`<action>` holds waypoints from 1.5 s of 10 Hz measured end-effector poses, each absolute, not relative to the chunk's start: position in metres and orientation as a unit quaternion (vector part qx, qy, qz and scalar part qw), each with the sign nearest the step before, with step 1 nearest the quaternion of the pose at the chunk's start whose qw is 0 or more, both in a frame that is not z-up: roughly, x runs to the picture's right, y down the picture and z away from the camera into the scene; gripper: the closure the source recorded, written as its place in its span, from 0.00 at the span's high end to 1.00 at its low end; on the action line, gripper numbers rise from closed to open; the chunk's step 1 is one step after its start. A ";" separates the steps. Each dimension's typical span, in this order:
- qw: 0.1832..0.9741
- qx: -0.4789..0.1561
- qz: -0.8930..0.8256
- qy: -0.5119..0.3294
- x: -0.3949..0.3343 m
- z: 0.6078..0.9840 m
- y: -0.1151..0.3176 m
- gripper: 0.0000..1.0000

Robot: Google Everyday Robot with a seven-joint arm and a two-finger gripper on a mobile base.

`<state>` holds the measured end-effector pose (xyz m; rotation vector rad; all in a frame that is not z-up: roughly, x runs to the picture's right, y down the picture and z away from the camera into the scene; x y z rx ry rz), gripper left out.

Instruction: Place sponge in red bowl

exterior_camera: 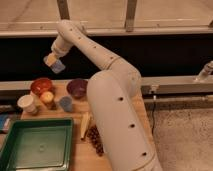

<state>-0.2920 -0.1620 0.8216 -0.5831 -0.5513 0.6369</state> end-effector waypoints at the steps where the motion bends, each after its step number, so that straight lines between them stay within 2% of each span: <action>1: 0.866 -0.277 0.314 -0.273 -0.287 0.819 -0.147 0.00; 5: 0.851 -0.307 0.302 -0.299 -0.311 0.814 -0.110 0.00; 10: 0.842 -0.346 0.261 -0.321 -0.363 0.833 -0.101 0.00; 15: 0.833 -0.370 0.242 -0.333 -0.384 0.848 -0.095 0.00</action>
